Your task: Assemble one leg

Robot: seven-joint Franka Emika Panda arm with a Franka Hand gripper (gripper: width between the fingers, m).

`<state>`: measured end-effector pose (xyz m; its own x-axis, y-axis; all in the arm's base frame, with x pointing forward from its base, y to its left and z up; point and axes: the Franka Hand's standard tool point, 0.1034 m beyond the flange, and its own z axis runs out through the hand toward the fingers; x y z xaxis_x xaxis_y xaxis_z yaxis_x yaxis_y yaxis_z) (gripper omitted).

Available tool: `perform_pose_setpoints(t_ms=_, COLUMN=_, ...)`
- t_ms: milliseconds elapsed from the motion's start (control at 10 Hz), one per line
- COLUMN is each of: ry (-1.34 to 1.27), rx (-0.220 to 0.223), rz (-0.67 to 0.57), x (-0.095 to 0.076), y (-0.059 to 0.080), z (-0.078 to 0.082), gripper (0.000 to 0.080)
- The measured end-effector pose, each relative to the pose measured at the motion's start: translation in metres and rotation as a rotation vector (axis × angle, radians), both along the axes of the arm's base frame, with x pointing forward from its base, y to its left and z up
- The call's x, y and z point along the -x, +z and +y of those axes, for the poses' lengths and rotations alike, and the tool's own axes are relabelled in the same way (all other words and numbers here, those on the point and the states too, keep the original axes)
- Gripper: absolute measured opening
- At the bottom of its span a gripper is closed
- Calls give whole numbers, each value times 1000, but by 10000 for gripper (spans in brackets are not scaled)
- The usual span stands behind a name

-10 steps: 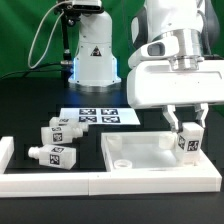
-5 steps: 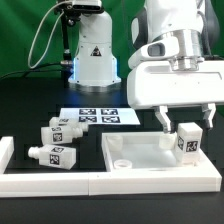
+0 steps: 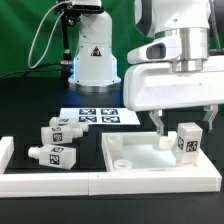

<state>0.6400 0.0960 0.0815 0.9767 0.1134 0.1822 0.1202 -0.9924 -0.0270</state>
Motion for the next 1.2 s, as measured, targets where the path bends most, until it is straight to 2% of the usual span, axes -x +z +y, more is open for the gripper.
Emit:
perform_pose_setpoints(t_ms=300, ry=-19, rx=0, rz=149, x=9, y=-4, z=8, gripper=649)
perform_pose_setpoints(t_ms=400, ry=-34, rx=-2, rz=135, x=6, y=-4, z=7, gripper=623)
perform_pose_setpoints(t_ms=500, ry=-52, rx=-4, rz=136, x=6, y=-5, z=7, gripper=492)
perform_pose_setpoints(t_ms=600, ry=-52, rx=-4, rz=137, x=6, y=-5, z=7, gripper=492)
perform_pose_setpoints(t_ms=700, ry=-57, rx=-5, rz=137, x=6, y=-5, z=7, gripper=284)
perform_pose_setpoints(t_ms=1100, ry=-290, rx=-33, rz=147, x=6, y=-6, z=8, gripper=286)
perform_pose_setpoints(t_ms=1200, ry=-418, rx=-51, rz=126, x=5, y=-7, z=10, gripper=286)
